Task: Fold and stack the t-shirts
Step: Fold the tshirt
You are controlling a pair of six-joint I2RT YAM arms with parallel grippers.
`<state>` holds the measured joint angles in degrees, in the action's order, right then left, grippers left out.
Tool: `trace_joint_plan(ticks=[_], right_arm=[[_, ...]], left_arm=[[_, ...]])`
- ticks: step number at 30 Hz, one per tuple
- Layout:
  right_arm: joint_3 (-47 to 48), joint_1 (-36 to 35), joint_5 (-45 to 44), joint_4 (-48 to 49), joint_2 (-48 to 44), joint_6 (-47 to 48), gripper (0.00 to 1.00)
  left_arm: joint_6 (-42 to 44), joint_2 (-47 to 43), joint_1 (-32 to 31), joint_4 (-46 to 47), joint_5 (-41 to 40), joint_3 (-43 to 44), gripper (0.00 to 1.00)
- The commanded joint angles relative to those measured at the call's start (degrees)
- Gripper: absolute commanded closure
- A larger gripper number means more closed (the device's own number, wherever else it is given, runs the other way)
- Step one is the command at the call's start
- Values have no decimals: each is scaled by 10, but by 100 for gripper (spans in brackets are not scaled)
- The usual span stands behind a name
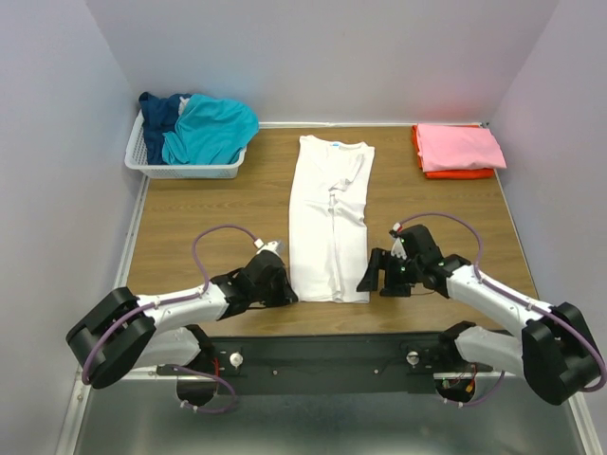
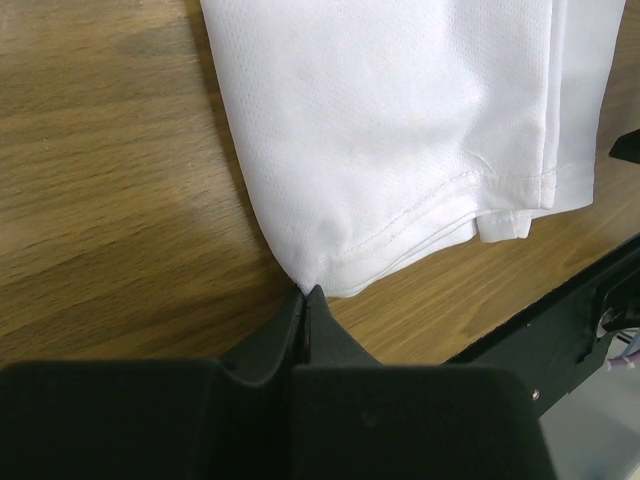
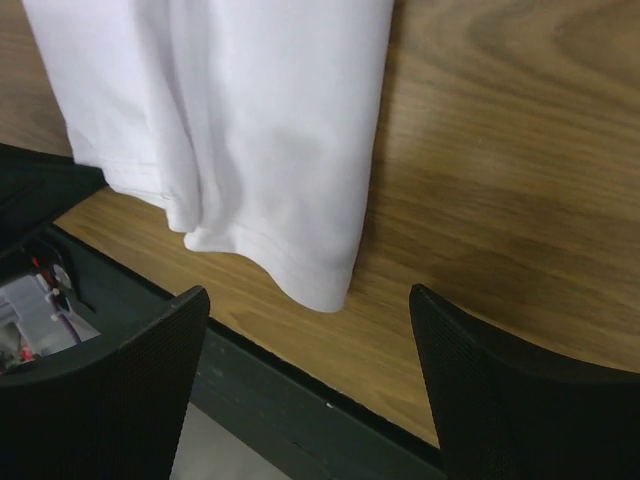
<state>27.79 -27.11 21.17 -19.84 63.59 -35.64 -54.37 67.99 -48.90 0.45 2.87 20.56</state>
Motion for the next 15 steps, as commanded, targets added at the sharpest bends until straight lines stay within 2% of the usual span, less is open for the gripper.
trace_joint_plan(ticks=[1,4,5,7,9,10,11,15], right_arm=[[-17,-10,-2,-21,10,-13,14],[-12,-14,-17,-18,21,-15,22],[-12,-15,-10,-13,27,-17,31],[-13,-21,-3,7,36,-22,35],[-15,-28,-3,16,55,-23,44],[-17,-30,-5,21,66,-25,55],[-18,-32,-7,23,69,-27,59],[-28,-35,4,23,63,-36,69]], left_arm=[[-1,-4,0,-9,9,-17,100],[3,-7,0,-9,11,-16,100],[5,-6,0,-7,12,-14,100],[6,-6,0,-7,13,-13,100],[6,-6,0,-7,13,-13,100],[2,-5,0,-7,13,-13,100],[2,-6,0,-7,15,-14,100],[-2,-9,0,-7,18,-21,100]])
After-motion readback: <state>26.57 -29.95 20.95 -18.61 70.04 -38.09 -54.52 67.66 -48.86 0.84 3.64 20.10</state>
